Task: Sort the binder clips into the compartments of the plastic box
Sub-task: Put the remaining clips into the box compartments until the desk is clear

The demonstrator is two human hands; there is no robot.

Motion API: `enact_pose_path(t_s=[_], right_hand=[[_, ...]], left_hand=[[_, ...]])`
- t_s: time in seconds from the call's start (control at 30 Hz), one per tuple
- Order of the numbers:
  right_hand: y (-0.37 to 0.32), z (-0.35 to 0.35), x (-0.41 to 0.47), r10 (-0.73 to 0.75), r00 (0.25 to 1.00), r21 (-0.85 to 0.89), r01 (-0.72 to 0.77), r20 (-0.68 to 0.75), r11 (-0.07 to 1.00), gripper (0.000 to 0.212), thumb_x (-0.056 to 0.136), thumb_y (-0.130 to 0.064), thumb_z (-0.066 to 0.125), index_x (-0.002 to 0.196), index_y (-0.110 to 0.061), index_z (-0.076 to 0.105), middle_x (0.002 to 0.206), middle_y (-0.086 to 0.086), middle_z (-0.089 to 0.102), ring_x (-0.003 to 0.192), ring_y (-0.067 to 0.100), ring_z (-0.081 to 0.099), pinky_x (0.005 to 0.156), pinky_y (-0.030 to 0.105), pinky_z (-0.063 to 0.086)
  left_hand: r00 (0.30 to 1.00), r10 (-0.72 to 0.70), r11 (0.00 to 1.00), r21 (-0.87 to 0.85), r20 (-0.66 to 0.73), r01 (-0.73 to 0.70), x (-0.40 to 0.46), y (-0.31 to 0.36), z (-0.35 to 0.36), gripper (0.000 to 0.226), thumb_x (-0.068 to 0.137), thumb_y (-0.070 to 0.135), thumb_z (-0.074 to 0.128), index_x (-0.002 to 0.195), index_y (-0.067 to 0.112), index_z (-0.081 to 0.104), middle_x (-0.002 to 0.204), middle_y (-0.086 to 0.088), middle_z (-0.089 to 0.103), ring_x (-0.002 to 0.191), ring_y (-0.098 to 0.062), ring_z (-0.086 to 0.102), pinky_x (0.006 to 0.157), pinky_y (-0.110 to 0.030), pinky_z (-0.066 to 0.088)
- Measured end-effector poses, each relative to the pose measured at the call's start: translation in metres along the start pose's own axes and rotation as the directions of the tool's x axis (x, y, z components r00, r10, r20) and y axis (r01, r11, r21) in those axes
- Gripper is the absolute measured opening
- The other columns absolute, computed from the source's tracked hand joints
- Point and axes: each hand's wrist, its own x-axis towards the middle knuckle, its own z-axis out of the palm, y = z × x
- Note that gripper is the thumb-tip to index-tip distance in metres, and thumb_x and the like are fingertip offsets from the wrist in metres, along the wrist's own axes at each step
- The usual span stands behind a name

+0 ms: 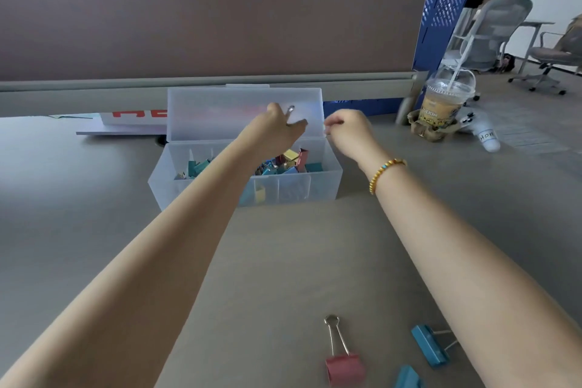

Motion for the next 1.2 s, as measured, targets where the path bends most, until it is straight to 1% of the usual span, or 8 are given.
enact_pose_path(t_s=[0.13, 0.4, 0.5, 0.7, 0.8, 0.9, 1.07, 1.2], right_hand=[[0.019, -0.006, 0.002, 0.094, 0.992, 0.281, -0.067, -0.082, 0.957, 0.028, 0.089, -0.004, 0.036, 0.086, -0.019, 0.060, 0.096, 0.004, 0.060, 0.091, 0.023, 0.056, 0.079, 0.036, 0.049], [0.021, -0.022, -0.008, 0.043, 0.986, 0.353, 0.017, -0.163, 0.935, 0.039, 0.087, 0.004, 0.030, 0.108, -0.005, 0.061, 0.097, 0.004, 0.059, 0.093, 0.018, 0.058, 0.087, 0.033, 0.050], [0.023, -0.021, -0.012, 0.029, 0.989, 0.337, 0.022, -0.147, 0.941, 0.040, 0.087, 0.005, 0.031, 0.109, -0.006, 0.061, 0.099, 0.002, 0.059, 0.096, 0.017, 0.059, 0.085, 0.031, 0.050], [0.027, -0.016, -0.015, 0.012, 0.995, 0.329, 0.022, -0.100, 0.944, 0.039, 0.089, 0.003, 0.031, 0.114, -0.006, 0.059, 0.103, 0.003, 0.058, 0.102, 0.019, 0.058, 0.088, 0.033, 0.049], [0.028, -0.015, -0.018, 0.008, 0.996, 0.326, 0.023, -0.093, 0.945, 0.038, 0.090, 0.002, 0.033, 0.117, -0.007, 0.058, 0.114, 0.008, 0.061, 0.107, 0.022, 0.058, 0.089, 0.032, 0.049], [0.031, -0.014, -0.018, 0.020, 0.996, 0.339, 0.009, -0.082, 0.941, 0.038, 0.091, 0.002, 0.033, 0.118, -0.007, 0.057, 0.118, 0.009, 0.061, 0.109, 0.022, 0.058, 0.086, 0.029, 0.048], [0.032, -0.008, -0.020, 0.026, 0.997, 0.331, 0.000, -0.074, 0.944, 0.037, 0.092, 0.001, 0.033, 0.119, -0.008, 0.057, 0.117, 0.010, 0.061, 0.108, 0.022, 0.058, 0.091, 0.033, 0.051], [0.033, -0.006, -0.019, 0.031, 0.998, 0.344, -0.009, -0.059, 0.939, 0.034, 0.091, 0.000, 0.035, 0.115, -0.008, 0.058, 0.106, 0.004, 0.060, 0.099, 0.016, 0.056, 0.090, 0.035, 0.050]], left_hand=[[0.993, 0.106, 0.959, 0.268, -0.047, -0.090, 0.000, 0.030, 0.016, 0.040, 0.095, 0.038, 0.042, 0.113, 0.003, 0.049, 0.112, -0.015, 0.059, 0.090, -0.033, 0.053, 0.066, -0.027, 0.034], [0.998, 0.002, 0.823, 0.567, 0.065, -0.038, 0.016, 0.043, 0.045, 0.025, 0.097, 0.018, 0.040, 0.113, 0.013, 0.059, 0.113, -0.002, 0.059, 0.086, -0.021, 0.049, 0.070, -0.026, 0.037], [0.993, 0.026, 0.764, 0.638, 0.114, -0.093, 0.018, 0.043, 0.045, 0.028, 0.100, 0.025, 0.036, 0.109, 0.013, 0.060, 0.092, 0.000, 0.057, 0.097, -0.023, 0.056, 0.072, -0.027, 0.039], [0.973, -0.065, 0.838, 0.542, 0.220, -0.066, 0.023, 0.038, 0.043, 0.064, 0.096, 0.057, 0.024, 0.058, 0.009, 0.043, 0.060, -0.003, 0.044, 0.068, -0.022, 0.048, 0.075, -0.029, 0.036], [0.966, -0.087, 0.888, 0.459, 0.245, -0.037, 0.029, 0.037, 0.041, 0.055, 0.100, 0.045, 0.020, 0.086, 0.004, 0.055, 0.072, -0.011, 0.053, 0.071, -0.024, 0.045, 0.076, -0.028, 0.033], [0.966, -0.109, 0.905, 0.426, 0.236, -0.002, 0.030, 0.039, 0.040, 0.024, 0.102, 0.024, 0.029, 0.118, 0.012, 0.041, 0.078, -0.012, 0.047, 0.075, -0.024, 0.036, 0.061, -0.025, 0.029], [0.983, -0.047, 0.931, 0.365, 0.179, -0.022, 0.031, 0.037, 0.043, 0.023, 0.096, 0.011, 0.040, 0.112, -0.001, 0.053, 0.074, -0.008, 0.044, 0.082, -0.025, 0.043, 0.071, -0.028, 0.035], [0.999, 0.000, 0.950, 0.311, 0.055, -0.017, 0.038, 0.029, 0.033, 0.022, 0.091, 0.017, 0.052, 0.075, 0.002, 0.051, 0.085, -0.018, 0.058, 0.058, -0.024, 0.045, 0.053, -0.029, 0.040]])
